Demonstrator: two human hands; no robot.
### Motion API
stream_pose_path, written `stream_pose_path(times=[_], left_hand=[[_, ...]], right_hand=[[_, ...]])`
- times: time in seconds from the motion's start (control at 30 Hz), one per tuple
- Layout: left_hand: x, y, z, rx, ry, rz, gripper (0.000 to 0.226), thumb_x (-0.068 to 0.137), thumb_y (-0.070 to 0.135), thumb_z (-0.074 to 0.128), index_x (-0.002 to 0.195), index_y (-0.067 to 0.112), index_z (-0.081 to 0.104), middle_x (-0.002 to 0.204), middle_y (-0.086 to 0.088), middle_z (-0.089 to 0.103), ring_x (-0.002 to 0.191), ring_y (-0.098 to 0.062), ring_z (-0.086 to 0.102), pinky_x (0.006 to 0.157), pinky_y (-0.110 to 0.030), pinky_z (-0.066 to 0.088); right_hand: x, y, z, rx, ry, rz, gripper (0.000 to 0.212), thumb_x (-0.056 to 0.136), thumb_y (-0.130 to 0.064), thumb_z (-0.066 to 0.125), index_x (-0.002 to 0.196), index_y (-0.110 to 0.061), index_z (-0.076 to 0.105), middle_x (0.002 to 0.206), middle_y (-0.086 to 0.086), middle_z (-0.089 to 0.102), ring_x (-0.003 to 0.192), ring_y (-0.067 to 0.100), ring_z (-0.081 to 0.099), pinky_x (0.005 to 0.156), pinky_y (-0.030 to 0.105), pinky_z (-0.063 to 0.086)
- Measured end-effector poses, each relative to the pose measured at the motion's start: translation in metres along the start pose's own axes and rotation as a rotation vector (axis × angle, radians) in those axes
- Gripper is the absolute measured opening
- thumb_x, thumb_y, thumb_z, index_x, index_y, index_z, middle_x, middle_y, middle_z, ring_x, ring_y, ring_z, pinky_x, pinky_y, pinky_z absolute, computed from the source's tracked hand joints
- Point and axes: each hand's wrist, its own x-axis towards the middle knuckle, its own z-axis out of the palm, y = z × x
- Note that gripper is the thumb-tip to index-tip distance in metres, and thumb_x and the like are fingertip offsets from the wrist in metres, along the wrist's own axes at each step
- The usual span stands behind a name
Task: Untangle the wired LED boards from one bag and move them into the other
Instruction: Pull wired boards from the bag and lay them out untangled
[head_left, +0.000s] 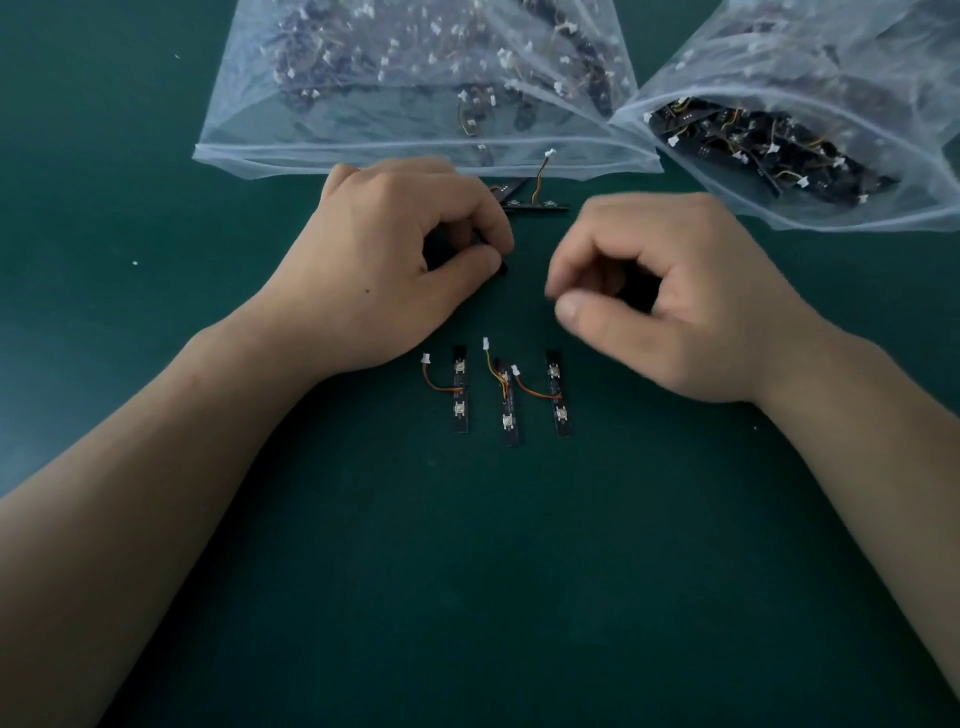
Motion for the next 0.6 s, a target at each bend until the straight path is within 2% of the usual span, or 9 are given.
stream_pose_path(times=[0.1,0.2,0.27,0.37,0.43,0.53,0.6], left_hand=[[-0.001,-0.0005,-0.0005,-0.06,0.009,0.04,0.009,0.095,0.025,0.072,0.101,0.026,0.077,0.1,0.003,0.062,0.089,-0.006,0.055,0.085,-0.021,0.042],[-0.0022,0.0009,-0.0008,-0.111,-0.012,0.095,0.009,0.096,0.024,0.073,0.103,0.028,0.077,0.107,0.001,0.06,0.092,-0.005,0.054,0.085,-0.015,0.036],[-0.0025,0.0023,-0.0012,-0.165,-0.035,0.131,0.008,0.096,0.02,0.075,0.102,0.024,0.078,0.107,0.001,0.064,0.09,-0.005,0.059,0.082,-0.016,0.04],[-0.0032,0.0026,-0.0021,-0.207,-0.054,0.154,0.007,0.094,0.016,0.079,0.1,0.019,0.08,0.106,0.001,0.073,0.093,-0.019,0.07,0.081,-0.036,0.055],[-0.004,0.0028,-0.002,-0.207,-0.059,0.118,0.01,0.091,0.016,0.081,0.1,0.02,0.081,0.102,0.004,0.077,0.092,-0.021,0.073,0.084,-0.043,0.056],[-0.0054,0.0024,-0.001,-0.195,-0.053,0.077,0.013,0.09,0.014,0.082,0.099,0.024,0.08,0.092,0.013,0.076,0.084,-0.014,0.07,0.079,-0.031,0.056],[-0.0055,0.0028,-0.0008,-0.176,0.02,0.068,0.014,0.091,0.014,0.08,0.097,0.026,0.077,0.086,0.018,0.072,0.076,-0.008,0.064,0.071,-0.025,0.051]], right_hand=[[0.0014,0.0058,0.0034,-0.002,0.171,0.087,0.012,0.092,-0.022,0.072,0.103,-0.02,0.069,0.084,-0.012,0.065,0.071,0.017,0.058,0.065,0.024,0.045],[0.0015,0.0081,0.0047,-0.026,0.147,0.1,0.031,0.093,-0.032,0.073,0.123,-0.025,0.065,0.094,-0.014,0.065,0.074,0.018,0.058,0.067,0.022,0.044],[0.0008,0.0071,0.0052,-0.054,0.106,0.083,0.04,0.092,-0.038,0.074,0.129,-0.028,0.063,0.1,-0.016,0.066,0.078,0.017,0.059,0.069,0.024,0.046],[0.0009,0.0052,0.0055,-0.059,0.079,0.088,0.044,0.089,-0.043,0.077,0.13,-0.031,0.064,0.1,-0.02,0.066,0.081,0.015,0.06,0.071,0.029,0.049],[0.002,0.0051,0.0049,-0.082,0.065,0.083,0.039,0.089,-0.041,0.078,0.125,-0.028,0.068,0.098,-0.019,0.067,0.08,0.013,0.059,0.072,0.028,0.049],[0.003,0.0056,0.0059,-0.122,0.065,0.09,0.022,0.089,-0.036,0.077,0.108,-0.026,0.074,0.095,-0.017,0.064,0.079,0.009,0.058,0.072,0.034,0.05],[0.003,0.0055,0.0057,-0.118,0.07,0.114,0.018,0.09,-0.032,0.075,0.106,-0.026,0.075,0.094,-0.017,0.063,0.079,0.009,0.059,0.072,0.035,0.05]])
